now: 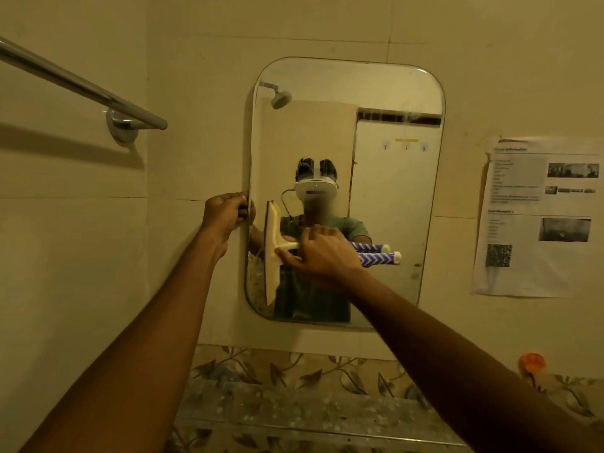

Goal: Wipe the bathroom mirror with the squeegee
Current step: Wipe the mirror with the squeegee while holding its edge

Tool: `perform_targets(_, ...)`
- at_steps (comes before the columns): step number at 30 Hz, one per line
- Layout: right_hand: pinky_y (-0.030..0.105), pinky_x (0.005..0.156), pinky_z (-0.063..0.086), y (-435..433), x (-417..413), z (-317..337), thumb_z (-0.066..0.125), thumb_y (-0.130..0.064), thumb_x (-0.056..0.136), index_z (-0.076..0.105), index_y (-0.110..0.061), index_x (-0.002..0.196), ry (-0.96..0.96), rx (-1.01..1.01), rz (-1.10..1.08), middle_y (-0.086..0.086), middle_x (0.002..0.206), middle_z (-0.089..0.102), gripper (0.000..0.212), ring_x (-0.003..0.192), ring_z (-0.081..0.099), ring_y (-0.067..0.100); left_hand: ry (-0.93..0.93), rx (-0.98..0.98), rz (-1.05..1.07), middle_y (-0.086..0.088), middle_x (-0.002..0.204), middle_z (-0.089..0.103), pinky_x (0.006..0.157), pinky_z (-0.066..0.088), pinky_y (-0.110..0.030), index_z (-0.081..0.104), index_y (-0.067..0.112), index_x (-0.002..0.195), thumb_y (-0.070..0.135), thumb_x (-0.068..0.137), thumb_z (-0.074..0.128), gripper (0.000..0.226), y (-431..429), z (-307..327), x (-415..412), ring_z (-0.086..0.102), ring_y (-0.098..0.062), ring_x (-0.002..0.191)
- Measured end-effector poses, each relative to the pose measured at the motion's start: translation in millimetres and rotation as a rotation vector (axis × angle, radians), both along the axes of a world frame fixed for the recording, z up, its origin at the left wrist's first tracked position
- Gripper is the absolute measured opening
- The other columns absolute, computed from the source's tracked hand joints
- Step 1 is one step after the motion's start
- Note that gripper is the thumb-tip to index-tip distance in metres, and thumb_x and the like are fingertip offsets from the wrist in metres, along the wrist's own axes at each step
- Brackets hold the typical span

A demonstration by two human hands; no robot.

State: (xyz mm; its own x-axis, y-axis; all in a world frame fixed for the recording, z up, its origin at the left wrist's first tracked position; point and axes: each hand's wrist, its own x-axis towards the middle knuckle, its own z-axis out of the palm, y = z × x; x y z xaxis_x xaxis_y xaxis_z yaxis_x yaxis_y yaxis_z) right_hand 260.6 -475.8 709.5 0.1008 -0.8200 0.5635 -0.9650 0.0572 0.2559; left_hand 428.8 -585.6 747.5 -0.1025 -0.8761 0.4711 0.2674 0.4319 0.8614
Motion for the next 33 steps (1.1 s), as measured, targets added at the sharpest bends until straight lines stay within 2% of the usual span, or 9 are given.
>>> perform_targets(5,0.037,0.079,0.05,-8,-13,7,0.022,-0.075,0.091,0.063,-0.015,0.088,-0.028,-0.091,-0.035,0.004,0.086,0.062,0.073,0.08,0.059,0.019,0.021,-0.001,0.005,-0.002,0.083,0.068,0.064,0.047,-0.021,0.067,0.014,0.085,0.016,0.094,0.052,0.018,-1,-4,-2,0.061,-0.01,0.072)
perform_targets(11,0.025,0.057,0.047,35,-90,2,0.026,-0.073,0.092,0.059,-0.021,0.095,-0.148,-0.061,-0.105,0.0,0.084,0.063,0.062,0.072,0.06,0.014,0.084,-0.007,0.087,-0.002,0.085,0.065,0.067,0.049,-0.02,0.068,0.012,0.091,0.018,0.093,0.054,0.015,2,-4,-12,0.06,-0.011,0.079)
perform_targets(16,0.024,0.059,0.046,74,-149,-14,0.019,-0.076,0.089,0.052,-0.027,0.105,-0.21,-0.036,-0.155,-0.002,0.098,0.06,0.061,0.075,0.057,0.01,0.086,-0.009,0.098,0.0,0.085,0.065,0.067,0.048,-0.019,0.068,0.014,0.09,0.017,0.093,0.054,0.014,3,-5,-12,0.06,-0.011,0.08)
perform_targets(19,0.023,0.056,0.042,89,-164,-15,0.021,-0.069,0.094,0.056,-0.021,0.103,-0.185,0.004,-0.262,0.002,0.079,0.062,0.06,0.067,0.058,0.014,0.095,-0.004,0.106,-0.001,0.088,0.065,0.069,0.05,-0.02,0.068,0.012,0.094,0.016,0.092,0.055,0.013,6,-6,-13,0.06,-0.01,0.082)
perform_targets(22,0.025,0.06,0.045,97,-153,-12,0.018,-0.069,0.091,0.063,-0.019,0.098,-0.165,-0.014,-0.252,0.0,0.071,0.058,0.068,0.067,0.057,0.014,0.135,-0.002,0.117,0.003,0.083,0.063,0.071,0.051,-0.019,0.066,0.013,0.089,0.013,0.092,0.056,0.011,10,-10,-17,0.059,-0.007,0.078)
perform_targets(25,0.023,0.061,0.042,85,-124,-12,0.022,-0.064,0.097,0.049,-0.024,0.094,-0.171,-0.05,-0.14,-0.007,0.078,0.05,0.048,0.067,0.049,0.005,0.171,-0.001,0.139,0.005,0.084,0.063,0.069,0.049,-0.017,0.066,0.014,0.092,0.012,0.092,0.057,0.009,14,-15,-22,0.059,-0.006,0.081)
perform_targets(27,0.024,0.06,0.043,66,-107,-12,0.018,-0.069,0.095,0.048,-0.025,0.1,-0.131,-0.076,-0.106,-0.006,0.089,0.049,0.053,0.071,0.05,0.008,0.179,-0.001,0.169,0.007,0.084,0.063,0.068,0.046,-0.015,0.064,0.017,0.088,0.014,0.093,0.057,0.009,17,-18,-26,0.059,-0.004,0.082)
perform_targets(29,0.024,0.056,0.04,49,-97,-10,0.017,-0.072,0.093,0.052,-0.022,0.105,-0.106,-0.101,-0.098,-0.003,0.092,0.051,0.063,0.074,0.053,0.012,0.185,-0.003,0.186,0.006,0.088,0.063,0.067,0.046,-0.014,0.064,0.014,0.098,0.015,0.093,0.059,0.007,16,-18,-27,0.059,-0.006,0.085)
perform_targets(33,0.022,0.052,0.035,48,-107,-7,0.023,-0.069,0.094,0.053,-0.022,0.098,-0.137,-0.124,-0.103,-0.001,0.086,0.059,0.056,0.069,0.053,0.009,0.186,0.001,0.172,0.007,0.083,0.06,0.054,0.046,-0.008,0.063,0.01,0.105,0.012,0.094,0.058,0.013,16,-16,-27,0.057,-0.001,0.075)
